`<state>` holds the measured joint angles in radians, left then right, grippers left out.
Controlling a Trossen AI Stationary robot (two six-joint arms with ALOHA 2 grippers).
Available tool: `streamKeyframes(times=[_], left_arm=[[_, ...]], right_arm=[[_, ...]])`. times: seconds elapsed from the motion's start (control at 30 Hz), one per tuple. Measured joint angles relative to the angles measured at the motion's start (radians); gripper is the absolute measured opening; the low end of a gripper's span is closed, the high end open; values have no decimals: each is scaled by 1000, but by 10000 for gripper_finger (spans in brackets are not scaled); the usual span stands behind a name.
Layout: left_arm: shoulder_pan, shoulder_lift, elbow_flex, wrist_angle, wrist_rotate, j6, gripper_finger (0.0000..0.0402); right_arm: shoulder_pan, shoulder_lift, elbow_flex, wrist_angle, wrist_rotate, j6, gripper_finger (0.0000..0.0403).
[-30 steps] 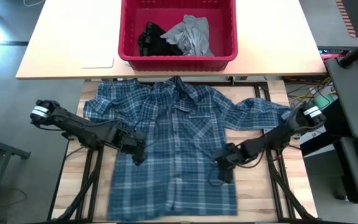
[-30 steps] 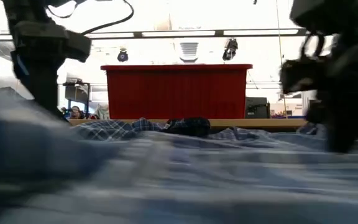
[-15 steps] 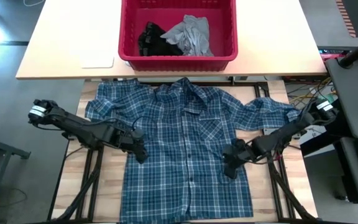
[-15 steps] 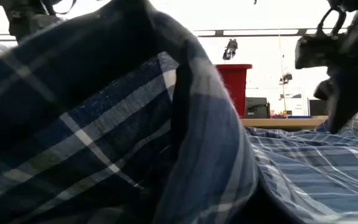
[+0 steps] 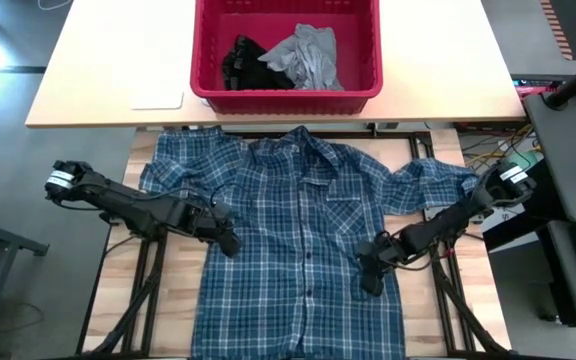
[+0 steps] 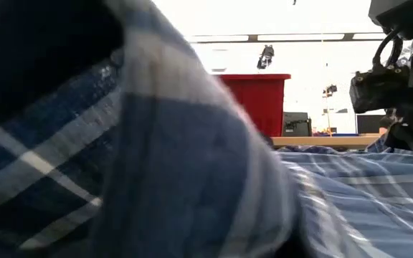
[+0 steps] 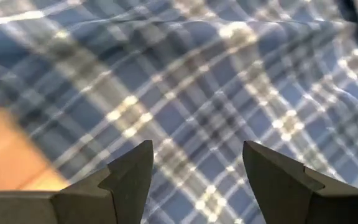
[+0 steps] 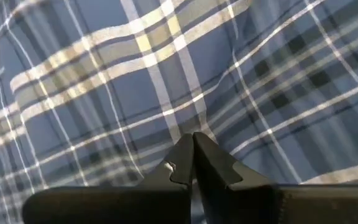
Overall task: Fold Laundry from Bin
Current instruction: Fold the blue patterned long sleeve shirt
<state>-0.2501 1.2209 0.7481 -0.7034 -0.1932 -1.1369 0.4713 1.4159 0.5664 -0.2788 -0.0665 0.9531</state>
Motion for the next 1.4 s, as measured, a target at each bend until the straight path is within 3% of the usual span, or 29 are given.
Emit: streamKeyframes(times=[0.1, 0.23, 0.37, 0.53, 0.7, 0.87, 1.0, 1.2, 1.4], left_arm=[[8, -3, -16, -4, -9, -10, 233], [49, -2, -58, 38, -8, 12, 233], [134, 5, -87, 80, -35, 120, 233], [266, 7, -92, 149, -125, 304, 233], [400, 13, -113, 257, -140, 387, 233], [487, 51, -122, 411, -141, 486, 233], [514, 110, -122, 467, -140, 543, 233], [544, 201, -95, 509, -130, 555, 233], [574, 232, -88, 486, -130, 542, 233]], right_arm=[[-4, -79, 23, -37, 4, -15, 9], [-86, -210, 61, -19, 119, -131, 9], [-293, -287, 51, -69, 148, -223, 9], [-616, -339, 50, -72, 107, -423, 9], [-913, -288, 50, -38, 18, -626, 9], [-1104, -194, 50, 105, -74, -684, 9], [-1180, -101, 50, 194, -125, -676, 9], [-1264, 17, 50, 267, -111, -571, 9], [-1340, 67, 51, 260, 14, -461, 9]])
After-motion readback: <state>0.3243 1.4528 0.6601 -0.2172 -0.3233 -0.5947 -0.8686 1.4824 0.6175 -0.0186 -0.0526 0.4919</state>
